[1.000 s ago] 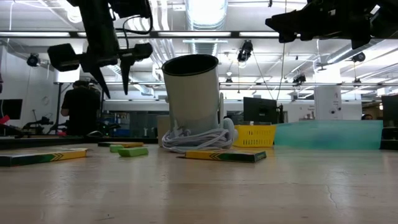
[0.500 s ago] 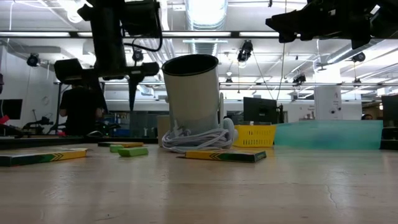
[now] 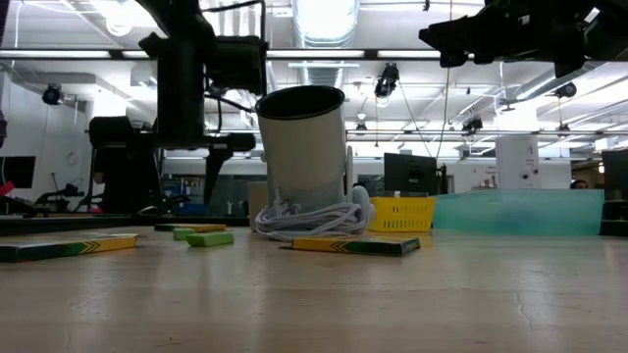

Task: Pick & Place School Supplies
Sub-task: Put the green eraser into the yellow bin

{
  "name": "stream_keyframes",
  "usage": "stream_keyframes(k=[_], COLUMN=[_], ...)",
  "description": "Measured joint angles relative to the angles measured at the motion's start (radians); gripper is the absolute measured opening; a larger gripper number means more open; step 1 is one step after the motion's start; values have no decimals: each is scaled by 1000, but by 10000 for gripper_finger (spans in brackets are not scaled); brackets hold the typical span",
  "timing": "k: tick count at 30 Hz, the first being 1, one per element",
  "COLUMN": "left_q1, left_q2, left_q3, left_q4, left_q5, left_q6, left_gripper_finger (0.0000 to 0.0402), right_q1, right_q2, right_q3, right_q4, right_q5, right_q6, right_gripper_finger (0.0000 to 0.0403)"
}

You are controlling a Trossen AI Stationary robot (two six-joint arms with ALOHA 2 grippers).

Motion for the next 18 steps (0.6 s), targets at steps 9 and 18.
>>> stream_keyframes(k=[9,18], left_q1=[0,0], left_q2=[74,88], left_q3=[0,0], left_q4=[33,40], left_q5=[-8,-51], left_q6=[-16,2], left_gripper_finger=[257,257], right_q1=[0,0], right_q2=[0,0], right_q3=[0,0], right_q4=[0,0], right_q5=[0,0], right_q6=[0,0], right_gripper_finger=[116,126])
